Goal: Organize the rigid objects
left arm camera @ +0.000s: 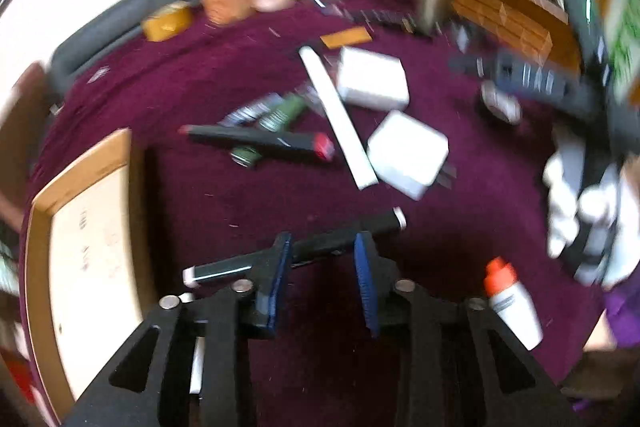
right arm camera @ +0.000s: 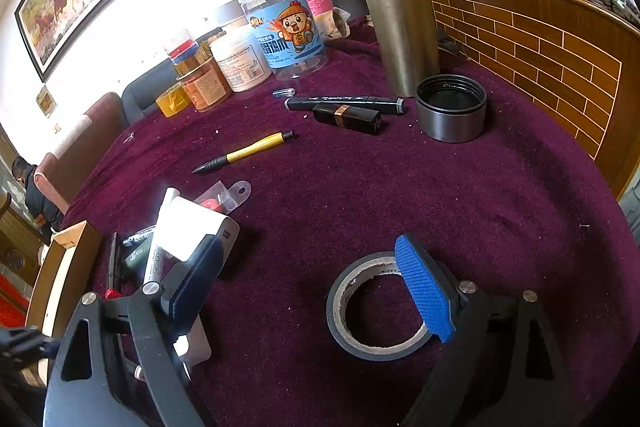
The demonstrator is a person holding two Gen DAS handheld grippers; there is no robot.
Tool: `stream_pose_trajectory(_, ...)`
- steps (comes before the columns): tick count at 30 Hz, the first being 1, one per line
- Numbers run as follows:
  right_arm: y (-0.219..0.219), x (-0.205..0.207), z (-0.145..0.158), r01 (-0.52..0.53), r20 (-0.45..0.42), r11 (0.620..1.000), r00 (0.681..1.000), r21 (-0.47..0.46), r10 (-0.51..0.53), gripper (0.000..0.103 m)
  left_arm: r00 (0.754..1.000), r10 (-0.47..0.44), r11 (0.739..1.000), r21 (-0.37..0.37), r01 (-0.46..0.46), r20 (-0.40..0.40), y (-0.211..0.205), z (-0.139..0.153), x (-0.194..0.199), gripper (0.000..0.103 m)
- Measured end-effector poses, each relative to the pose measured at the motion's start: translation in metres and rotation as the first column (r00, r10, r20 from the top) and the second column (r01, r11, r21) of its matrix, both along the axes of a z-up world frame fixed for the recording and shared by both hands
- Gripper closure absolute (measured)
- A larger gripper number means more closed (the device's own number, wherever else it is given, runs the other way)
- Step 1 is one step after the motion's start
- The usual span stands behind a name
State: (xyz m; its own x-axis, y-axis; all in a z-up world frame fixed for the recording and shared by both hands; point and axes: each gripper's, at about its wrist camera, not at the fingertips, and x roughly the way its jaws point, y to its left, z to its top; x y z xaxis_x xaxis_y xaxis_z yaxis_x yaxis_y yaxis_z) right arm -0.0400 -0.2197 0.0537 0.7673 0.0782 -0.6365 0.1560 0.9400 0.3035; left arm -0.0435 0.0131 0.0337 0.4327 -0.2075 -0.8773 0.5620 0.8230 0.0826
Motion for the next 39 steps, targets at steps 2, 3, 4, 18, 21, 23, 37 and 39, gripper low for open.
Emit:
stream_pose_trajectory(2,0.000,0.000,0.000,0.000,0.000,1.000,1.000,0.002,0.000,0.014,0.998,-0.050,0.997,0.066,0.048,0.039,-0.010,-0.007,-0.001,0.060)
stream_pose_trajectory(3,0.000,0.000,0.000,0.000,0.001,1.000,1.000,0.002,0.000,0.014,0.997,-0.061,0.993,0.100,0.057,0.040,-0.014,-0.010,-0.001,0.060)
stream_pose_trajectory(4,0.000,0.000,0.000,0.000,0.000,1.000,1.000,0.002,0.000,0.014,0.997,-0.068,0.989,0.132,0.062,0.036,-0.017,-0.010,-0.003,0.063)
stream_pose_trajectory(18,0.000,0.000,0.000,0.000,0.000,1.000,1.000,0.001,0.000,0.014,0.999,-0.035,0.995,-0.091,0.036,0.018,0.007,0.025,-0.005,0.092)
stream_pose_trajectory(21,0.000,0.000,0.000,-0.002,0.000,1.000,1.000,0.002,0.002,0.013,1.000,-0.022,0.996,-0.089,0.024,0.020,0.015,0.028,-0.002,0.077)
stream_pose_trajectory(23,0.000,0.000,0.000,-0.001,0.000,1.000,1.000,0.001,0.001,0.013,0.999,-0.033,0.997,-0.064,0.034,0.014,0.019,0.022,-0.003,0.077)
stream_pose_trajectory(37,0.000,0.000,-0.001,0.000,-0.002,1.000,1.000,-0.002,0.000,0.013,0.977,-0.178,0.978,0.089,0.189,-0.120,-0.013,-0.017,0.018,0.085)
stream_pose_trajectory(39,0.000,0.000,0.000,0.000,-0.002,1.000,1.000,-0.002,0.000,0.013,0.974,-0.173,0.982,0.056,0.183,-0.149,-0.014,-0.016,0.012,0.092)
